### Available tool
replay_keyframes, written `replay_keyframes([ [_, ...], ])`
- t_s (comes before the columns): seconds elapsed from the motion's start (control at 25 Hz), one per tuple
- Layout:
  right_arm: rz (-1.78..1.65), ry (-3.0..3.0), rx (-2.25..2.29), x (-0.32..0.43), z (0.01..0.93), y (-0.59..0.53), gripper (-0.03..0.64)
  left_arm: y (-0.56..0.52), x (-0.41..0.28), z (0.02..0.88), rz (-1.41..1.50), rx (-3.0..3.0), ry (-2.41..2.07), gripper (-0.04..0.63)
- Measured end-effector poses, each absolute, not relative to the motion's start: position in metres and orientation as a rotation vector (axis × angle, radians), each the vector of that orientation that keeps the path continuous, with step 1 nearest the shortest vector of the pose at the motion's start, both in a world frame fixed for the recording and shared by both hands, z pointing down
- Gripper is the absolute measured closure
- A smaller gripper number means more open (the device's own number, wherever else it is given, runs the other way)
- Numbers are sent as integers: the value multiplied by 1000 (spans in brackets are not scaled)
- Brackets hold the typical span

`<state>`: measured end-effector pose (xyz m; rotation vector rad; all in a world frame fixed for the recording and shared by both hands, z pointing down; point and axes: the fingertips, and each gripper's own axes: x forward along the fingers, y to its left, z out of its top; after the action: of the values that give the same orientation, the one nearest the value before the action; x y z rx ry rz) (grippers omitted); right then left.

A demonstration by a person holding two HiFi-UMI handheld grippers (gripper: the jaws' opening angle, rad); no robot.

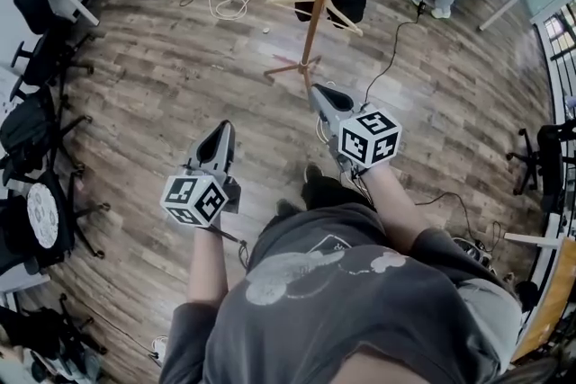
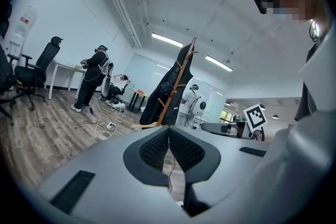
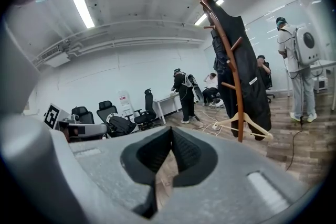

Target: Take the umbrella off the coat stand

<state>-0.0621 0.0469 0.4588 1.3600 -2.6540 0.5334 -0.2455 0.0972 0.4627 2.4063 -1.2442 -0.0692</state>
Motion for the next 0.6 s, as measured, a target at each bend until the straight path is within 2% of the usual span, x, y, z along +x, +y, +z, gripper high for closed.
replay_keyframes([
  [0.28,581,-2642,1360,-53,467,16,618,83,-237,465,-91,2429,-1194,588],
  [0.6,575,-2681,1343,-49,467,-62,619,11,-236,464,-61,2415,-1250,588],
])
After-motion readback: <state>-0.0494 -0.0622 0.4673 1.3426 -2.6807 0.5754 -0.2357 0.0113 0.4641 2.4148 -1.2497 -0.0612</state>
